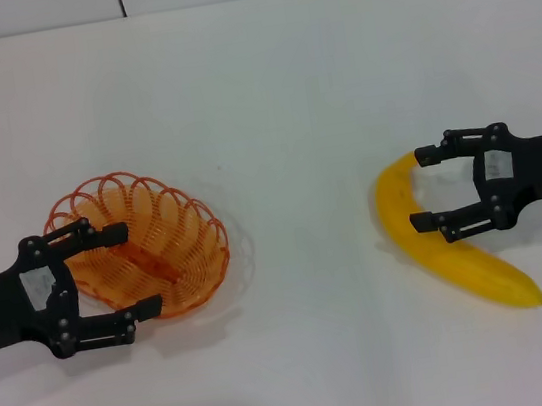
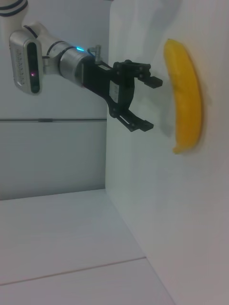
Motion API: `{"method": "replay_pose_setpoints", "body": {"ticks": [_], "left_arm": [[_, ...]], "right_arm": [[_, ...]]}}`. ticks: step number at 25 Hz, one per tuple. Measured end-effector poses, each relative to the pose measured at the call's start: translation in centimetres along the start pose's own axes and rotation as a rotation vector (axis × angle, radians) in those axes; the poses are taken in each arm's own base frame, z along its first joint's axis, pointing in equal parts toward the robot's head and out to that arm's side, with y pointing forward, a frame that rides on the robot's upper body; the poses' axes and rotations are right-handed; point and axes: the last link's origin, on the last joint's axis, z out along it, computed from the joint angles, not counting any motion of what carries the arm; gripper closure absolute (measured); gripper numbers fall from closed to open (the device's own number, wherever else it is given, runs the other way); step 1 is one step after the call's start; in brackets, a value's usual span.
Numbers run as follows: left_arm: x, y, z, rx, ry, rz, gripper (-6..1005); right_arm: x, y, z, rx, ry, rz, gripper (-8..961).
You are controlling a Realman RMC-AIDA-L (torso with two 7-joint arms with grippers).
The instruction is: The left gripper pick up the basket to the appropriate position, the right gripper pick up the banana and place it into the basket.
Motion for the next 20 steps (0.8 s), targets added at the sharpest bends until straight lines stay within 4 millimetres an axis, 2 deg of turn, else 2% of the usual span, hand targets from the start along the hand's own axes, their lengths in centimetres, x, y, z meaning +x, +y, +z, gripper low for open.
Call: {"method": "replay_pose_setpoints", "body": {"ticks": [12,20], "left_arm": [[0.2,-0.3,-0.2,0.031,0.025,-0.014,109],[1.9,-4.4,-3.8,0.306,0.125,-0.249,121]], "right_arm": [[-0.2,-0.1,0.3,-0.002,-0.001,-0.004,49],[-0.2,-0.1,0.4,0.001,-0.001,-0.002,49]]}}
